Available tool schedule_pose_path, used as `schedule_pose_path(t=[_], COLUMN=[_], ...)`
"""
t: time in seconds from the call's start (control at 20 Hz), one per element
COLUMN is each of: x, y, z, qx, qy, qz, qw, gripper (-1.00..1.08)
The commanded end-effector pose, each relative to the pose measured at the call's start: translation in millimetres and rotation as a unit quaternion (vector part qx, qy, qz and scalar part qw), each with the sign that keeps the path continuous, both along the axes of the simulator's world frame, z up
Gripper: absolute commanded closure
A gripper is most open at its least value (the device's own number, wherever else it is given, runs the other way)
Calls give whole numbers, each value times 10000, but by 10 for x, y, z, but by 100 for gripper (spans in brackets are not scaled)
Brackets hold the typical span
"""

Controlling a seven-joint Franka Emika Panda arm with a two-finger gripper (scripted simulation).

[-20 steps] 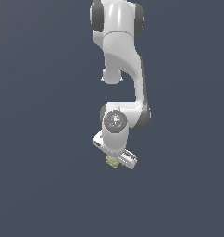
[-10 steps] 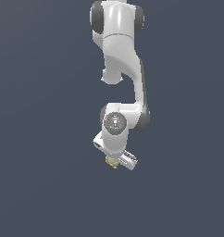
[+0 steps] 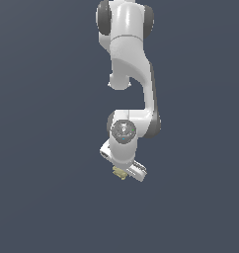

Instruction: Pick up the object and move it to a goal position.

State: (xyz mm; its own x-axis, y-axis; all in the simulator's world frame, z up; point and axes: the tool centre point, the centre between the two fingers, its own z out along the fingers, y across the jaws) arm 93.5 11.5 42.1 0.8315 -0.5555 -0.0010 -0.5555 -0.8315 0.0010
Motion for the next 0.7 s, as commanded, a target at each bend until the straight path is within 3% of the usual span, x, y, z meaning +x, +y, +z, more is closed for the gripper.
schedule_pose_path(t=[0.0,0.65], x=[15,192], y=[53,737], z=[66,933], qx=[2,-2], qy=[-7,-6], qz=[4,4], qw=[10000,10000], gripper=[108,108])
